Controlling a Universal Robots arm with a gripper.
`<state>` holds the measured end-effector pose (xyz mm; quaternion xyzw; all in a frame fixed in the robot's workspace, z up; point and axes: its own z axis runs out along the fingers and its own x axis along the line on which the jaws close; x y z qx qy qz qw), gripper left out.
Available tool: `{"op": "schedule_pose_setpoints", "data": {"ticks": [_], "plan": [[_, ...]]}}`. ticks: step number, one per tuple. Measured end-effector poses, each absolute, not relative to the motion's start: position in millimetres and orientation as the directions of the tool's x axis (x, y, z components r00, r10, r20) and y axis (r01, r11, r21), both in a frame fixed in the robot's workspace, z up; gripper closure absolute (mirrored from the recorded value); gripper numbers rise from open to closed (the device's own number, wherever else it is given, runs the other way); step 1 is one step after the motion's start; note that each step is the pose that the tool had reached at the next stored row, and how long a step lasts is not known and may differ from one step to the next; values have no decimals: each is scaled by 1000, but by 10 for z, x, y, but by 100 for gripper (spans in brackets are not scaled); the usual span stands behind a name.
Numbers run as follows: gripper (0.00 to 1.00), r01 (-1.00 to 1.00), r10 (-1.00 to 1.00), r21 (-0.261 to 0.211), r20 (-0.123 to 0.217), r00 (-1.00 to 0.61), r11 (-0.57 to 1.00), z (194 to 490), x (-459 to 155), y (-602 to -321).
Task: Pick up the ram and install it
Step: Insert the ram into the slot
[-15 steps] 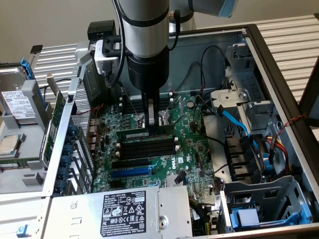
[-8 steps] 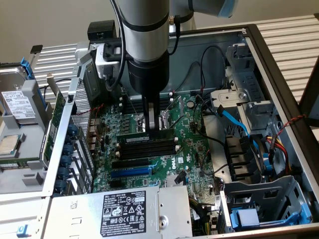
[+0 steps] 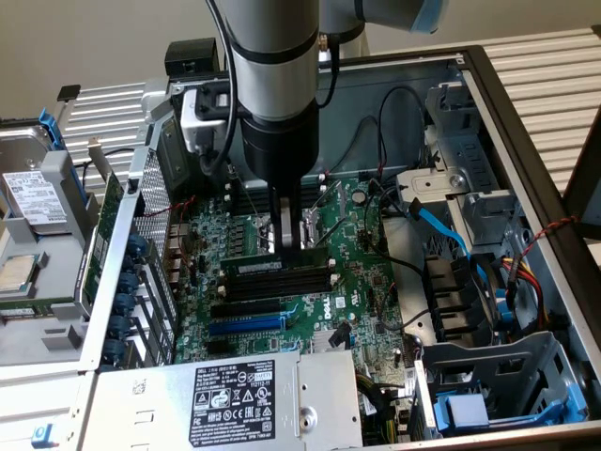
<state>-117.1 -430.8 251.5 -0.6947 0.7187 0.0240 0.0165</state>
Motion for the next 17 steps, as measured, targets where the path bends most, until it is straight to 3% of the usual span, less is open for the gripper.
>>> {"op": "schedule_pose_setpoints", "data": {"ticks": [17], "plan": [[88,-999,-998,7,-58,-39,39,2433,-1171,-4307]]}}
